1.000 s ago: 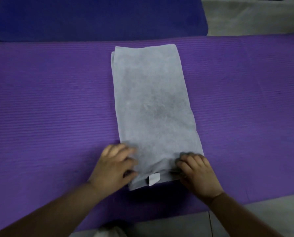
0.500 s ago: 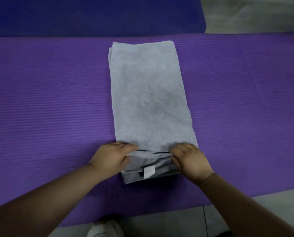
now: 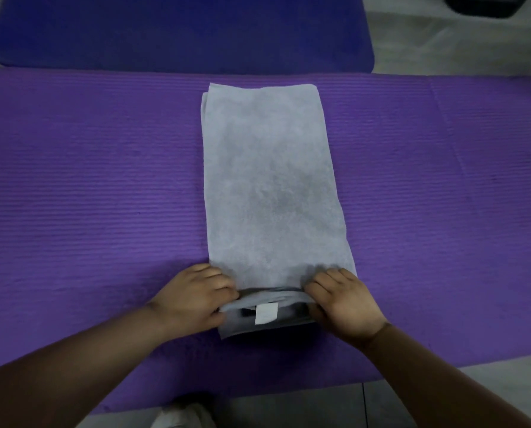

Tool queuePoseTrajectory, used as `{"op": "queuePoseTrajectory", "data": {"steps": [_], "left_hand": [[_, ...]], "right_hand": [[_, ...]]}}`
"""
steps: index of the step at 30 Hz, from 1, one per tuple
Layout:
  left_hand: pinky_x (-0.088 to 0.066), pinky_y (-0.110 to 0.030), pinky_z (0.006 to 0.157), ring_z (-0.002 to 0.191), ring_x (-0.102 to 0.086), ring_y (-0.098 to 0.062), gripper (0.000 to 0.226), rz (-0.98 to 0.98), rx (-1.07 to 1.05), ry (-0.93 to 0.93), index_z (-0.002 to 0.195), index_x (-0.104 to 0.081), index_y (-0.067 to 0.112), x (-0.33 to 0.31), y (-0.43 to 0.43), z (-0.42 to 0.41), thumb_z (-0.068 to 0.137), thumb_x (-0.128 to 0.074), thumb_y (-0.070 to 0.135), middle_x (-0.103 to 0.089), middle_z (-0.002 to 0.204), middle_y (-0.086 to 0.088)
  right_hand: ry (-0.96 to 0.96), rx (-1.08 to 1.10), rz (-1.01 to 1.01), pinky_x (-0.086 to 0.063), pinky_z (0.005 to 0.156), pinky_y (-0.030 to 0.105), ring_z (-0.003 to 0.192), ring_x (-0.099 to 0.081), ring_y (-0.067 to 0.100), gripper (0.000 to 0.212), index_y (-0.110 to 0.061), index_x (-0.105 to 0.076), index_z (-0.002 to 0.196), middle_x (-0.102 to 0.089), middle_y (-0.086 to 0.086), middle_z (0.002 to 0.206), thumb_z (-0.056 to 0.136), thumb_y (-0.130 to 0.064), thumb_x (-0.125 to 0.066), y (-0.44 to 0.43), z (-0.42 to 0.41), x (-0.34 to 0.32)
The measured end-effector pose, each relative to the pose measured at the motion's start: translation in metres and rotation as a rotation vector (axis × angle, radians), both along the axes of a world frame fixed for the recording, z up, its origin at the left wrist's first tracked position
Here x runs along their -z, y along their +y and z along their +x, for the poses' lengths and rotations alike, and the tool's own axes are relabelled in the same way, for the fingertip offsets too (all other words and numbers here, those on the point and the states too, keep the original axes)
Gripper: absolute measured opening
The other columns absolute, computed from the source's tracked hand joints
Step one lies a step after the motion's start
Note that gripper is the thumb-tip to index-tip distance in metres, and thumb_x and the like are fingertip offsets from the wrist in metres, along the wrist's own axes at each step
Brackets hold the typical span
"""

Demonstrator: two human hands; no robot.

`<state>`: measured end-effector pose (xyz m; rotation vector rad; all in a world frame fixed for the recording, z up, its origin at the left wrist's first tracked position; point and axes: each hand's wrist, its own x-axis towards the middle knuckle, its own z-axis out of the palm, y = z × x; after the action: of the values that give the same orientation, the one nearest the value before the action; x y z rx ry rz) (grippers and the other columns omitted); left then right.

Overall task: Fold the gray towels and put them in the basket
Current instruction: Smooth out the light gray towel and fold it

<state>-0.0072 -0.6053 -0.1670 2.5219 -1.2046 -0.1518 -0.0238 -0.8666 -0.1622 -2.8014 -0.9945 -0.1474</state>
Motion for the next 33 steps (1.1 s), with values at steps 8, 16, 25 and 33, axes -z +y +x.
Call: {"op": "queuePoseTrajectory", "data": {"steps": [8, 16, 25, 33], "left_hand": [[-0.037, -0.017, 0.069, 0.064, -0.061, -0.005, 0.025, 0.003, 0.048, 0.199, 0.064, -0.067, 0.025, -0.006, -0.007, -0.015, 0.069, -0.050, 0.042, -0.066, 0.065, 0.015], [-0.039, -0.018, 0.079, 0.090, -0.051, -0.006, 0.048, -0.191, -0.401, 0.229, 0.093, -0.059, 0.025, -0.009, -0.002, 0.008, 0.093, -0.022, 0.055, -0.072, 0.092, -0.001], [-0.039, -0.022, 0.087, 0.095, -0.053, -0.022, 0.048, -0.430, -1.198, 0.651, 0.129, -0.043, 0.004, -0.010, -0.010, 0.076, 0.085, -0.060, 0.017, -0.053, 0.109, -0.007], [-0.038, -0.031, 0.098, 0.120, -0.049, -0.029, 0.063, -0.299, -1.236, 0.664, 0.138, -0.029, 0.007, -0.018, -0.016, 0.157, 0.086, -0.061, 0.021, -0.052, 0.129, -0.017]], "right_hand": [[0.129, -0.068, -0.095, -0.033, 0.069, 0.024, 0.066, -0.058, 0.017, 0.028, -0.016, -0.068, 0.074, -0.065, 0.000, 0.067, 0.064, -0.032, -0.047, -0.009, -0.005, 0.000], [0.218, -0.037, -0.081, -0.033, 0.082, 0.026, 0.088, -0.045, 0.014, 0.044, -0.020, -0.052, 0.094, -0.067, -0.001, 0.085, 0.069, -0.056, -0.045, -0.007, -0.011, 0.000], [0.407, 0.261, 0.052, -0.049, 0.071, 0.021, 0.079, -0.058, 0.009, 0.046, -0.027, -0.061, 0.088, -0.066, -0.007, 0.083, 0.077, -0.065, -0.036, 0.092, -0.015, -0.008], [0.448, 0.498, -0.070, -0.048, 0.039, 0.020, 0.048, -0.061, 0.015, 0.049, -0.021, -0.071, 0.065, -0.064, 0.001, 0.056, 0.021, -0.035, -0.086, 0.149, -0.016, -0.006]]}}
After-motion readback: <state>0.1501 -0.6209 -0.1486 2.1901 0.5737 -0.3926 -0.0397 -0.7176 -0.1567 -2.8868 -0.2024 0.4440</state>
